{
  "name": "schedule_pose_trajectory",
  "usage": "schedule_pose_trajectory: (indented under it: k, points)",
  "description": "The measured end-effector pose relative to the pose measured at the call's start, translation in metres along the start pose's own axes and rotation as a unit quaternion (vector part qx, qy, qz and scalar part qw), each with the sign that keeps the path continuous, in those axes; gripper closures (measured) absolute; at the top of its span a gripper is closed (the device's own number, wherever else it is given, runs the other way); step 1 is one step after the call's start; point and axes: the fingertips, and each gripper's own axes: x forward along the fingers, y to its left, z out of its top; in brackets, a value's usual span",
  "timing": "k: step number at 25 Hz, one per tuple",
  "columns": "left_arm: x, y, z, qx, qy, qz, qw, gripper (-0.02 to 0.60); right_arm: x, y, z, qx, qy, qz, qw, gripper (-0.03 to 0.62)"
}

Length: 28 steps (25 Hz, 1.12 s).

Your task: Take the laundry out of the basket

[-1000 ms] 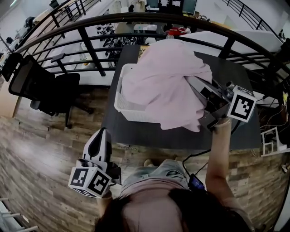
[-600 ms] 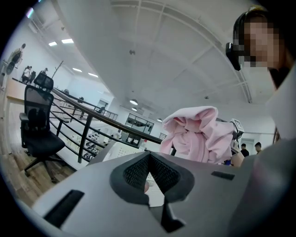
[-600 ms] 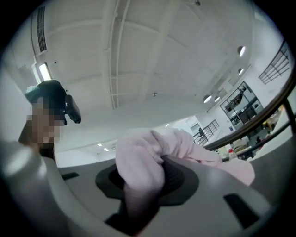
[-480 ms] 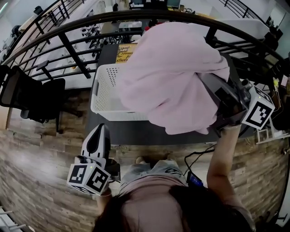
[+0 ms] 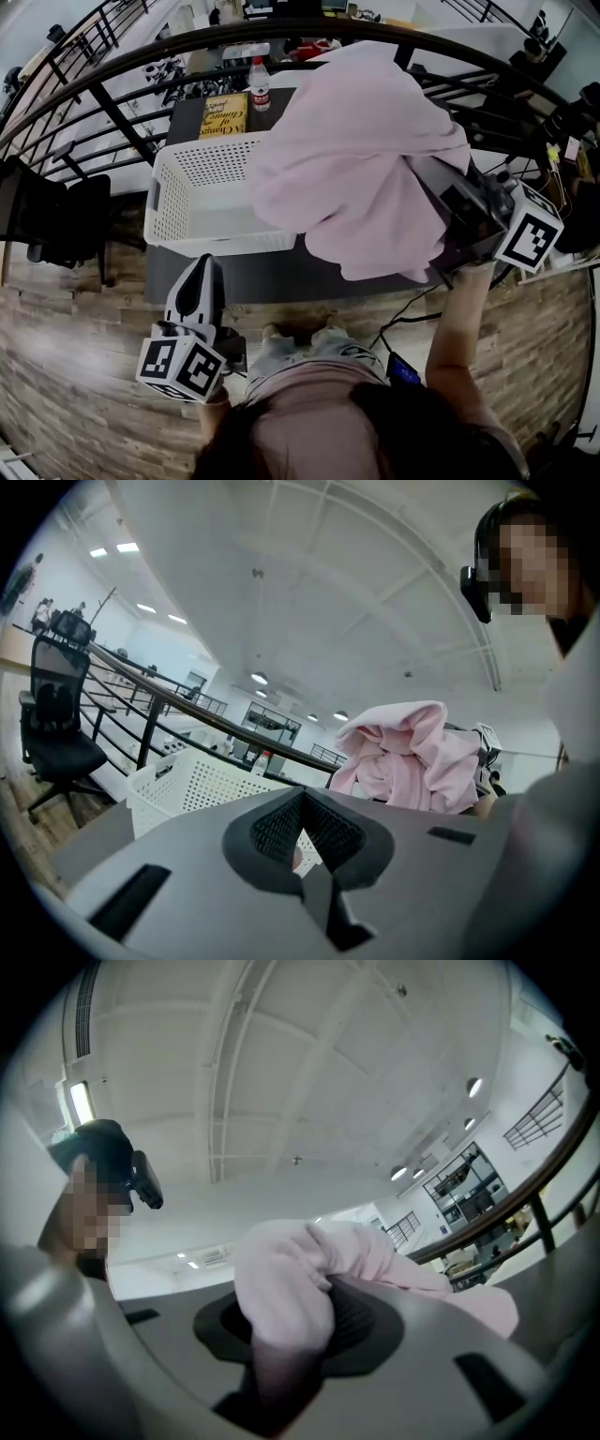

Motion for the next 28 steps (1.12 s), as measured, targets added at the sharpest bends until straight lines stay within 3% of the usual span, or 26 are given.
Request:
schedule_pose_trajectory:
  k: [14,21,28]
  points:
    - [0.028,-0.029,-0.038,-0.007,0.003,-0.003,1.0,0.583,-0.04,-0.065,-0.042,0.024,0.038,-0.051,0.998,0.444]
    - [0.047,-0.071,-0.043,-0.011,-0.006,0.003,0.9999,0.583,-0.062,-0.109,-0.064,0.048,0.085,-0.072,0.993,0.444]
    - [0.055,-0.084,-0.057,-0.021,-0.01,0.02,0.9995,0.582,-0.058,-0.148,-0.11,0.068,0.144,-0.081,0.984,0.442]
